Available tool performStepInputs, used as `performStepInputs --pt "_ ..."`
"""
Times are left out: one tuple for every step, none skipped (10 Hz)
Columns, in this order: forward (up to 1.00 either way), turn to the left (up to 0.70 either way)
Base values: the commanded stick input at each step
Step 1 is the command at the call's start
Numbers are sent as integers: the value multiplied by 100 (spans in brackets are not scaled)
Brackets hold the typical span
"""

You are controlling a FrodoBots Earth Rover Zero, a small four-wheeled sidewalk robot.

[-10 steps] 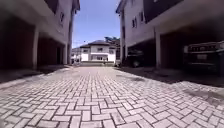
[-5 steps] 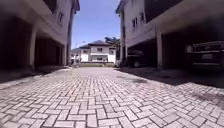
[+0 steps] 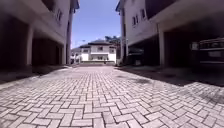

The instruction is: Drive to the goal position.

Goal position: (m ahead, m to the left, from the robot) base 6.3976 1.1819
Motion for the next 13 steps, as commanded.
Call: performStepInputs --pt "50 0" --pt "50 0" --pt "50 0" --pt "50 0" --pt "50 0" --pt "50 0" --pt "50 0" --pt "50 0" --pt "50 0" --pt "50 0" --pt "50 0" --pt "50 0" --pt "50 0"
